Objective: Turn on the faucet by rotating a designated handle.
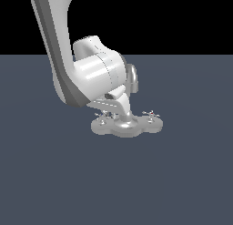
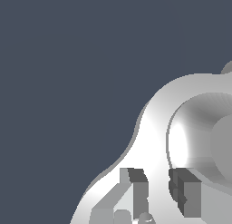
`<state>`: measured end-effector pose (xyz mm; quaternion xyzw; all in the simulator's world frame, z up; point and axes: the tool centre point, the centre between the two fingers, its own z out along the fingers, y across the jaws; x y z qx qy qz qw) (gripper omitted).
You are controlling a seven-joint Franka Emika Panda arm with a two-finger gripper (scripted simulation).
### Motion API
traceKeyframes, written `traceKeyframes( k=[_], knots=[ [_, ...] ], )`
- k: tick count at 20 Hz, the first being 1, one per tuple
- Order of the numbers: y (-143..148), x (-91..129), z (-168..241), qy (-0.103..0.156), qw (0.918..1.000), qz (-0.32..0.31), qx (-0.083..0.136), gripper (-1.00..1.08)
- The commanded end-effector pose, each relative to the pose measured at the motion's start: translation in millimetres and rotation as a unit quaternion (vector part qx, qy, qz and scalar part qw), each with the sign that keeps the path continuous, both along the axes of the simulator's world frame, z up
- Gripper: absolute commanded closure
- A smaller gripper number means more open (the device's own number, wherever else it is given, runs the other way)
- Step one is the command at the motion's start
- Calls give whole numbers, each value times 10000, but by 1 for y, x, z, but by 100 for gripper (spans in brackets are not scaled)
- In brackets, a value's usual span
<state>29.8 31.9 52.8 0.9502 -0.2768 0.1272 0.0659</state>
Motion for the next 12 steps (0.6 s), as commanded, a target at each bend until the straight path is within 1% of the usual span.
traceKeyframes(
  k=[1, 2, 3, 4, 5, 6, 7, 8, 9, 10, 11, 12],
  knots=[
    [-77, -1, 6, 273, 9949, 757, -610, -13],
    [19, 7, 40, -35, 9961, 850, -228, -20],
    [22, 3, 63, -284, 9953, 924, 84, -20],
    [5, 7, 29, -190, 9989, 439, 17, 72],
    [-52, 5, 18, -95, 9999, -48, -51, 72],
    [-90, 22, 22, -101, 9989, 447, -121, -66],
    [-32, 9, 20, -108, 9953, 941, -192, -66],
    [59, 17, 27, -313, 9902, 1364, -30, 73],
    [87, 11, 41, -433, 9860, 1608, 64, 73],
    [81, 5, 57, -300, 9931, 1134, 21, 94],
    [21, 6, 41, -166, 9977, 656, -23, 94],
    [-11, 14, 58, -348, 9954, 888, -90, -71]
  ],
)
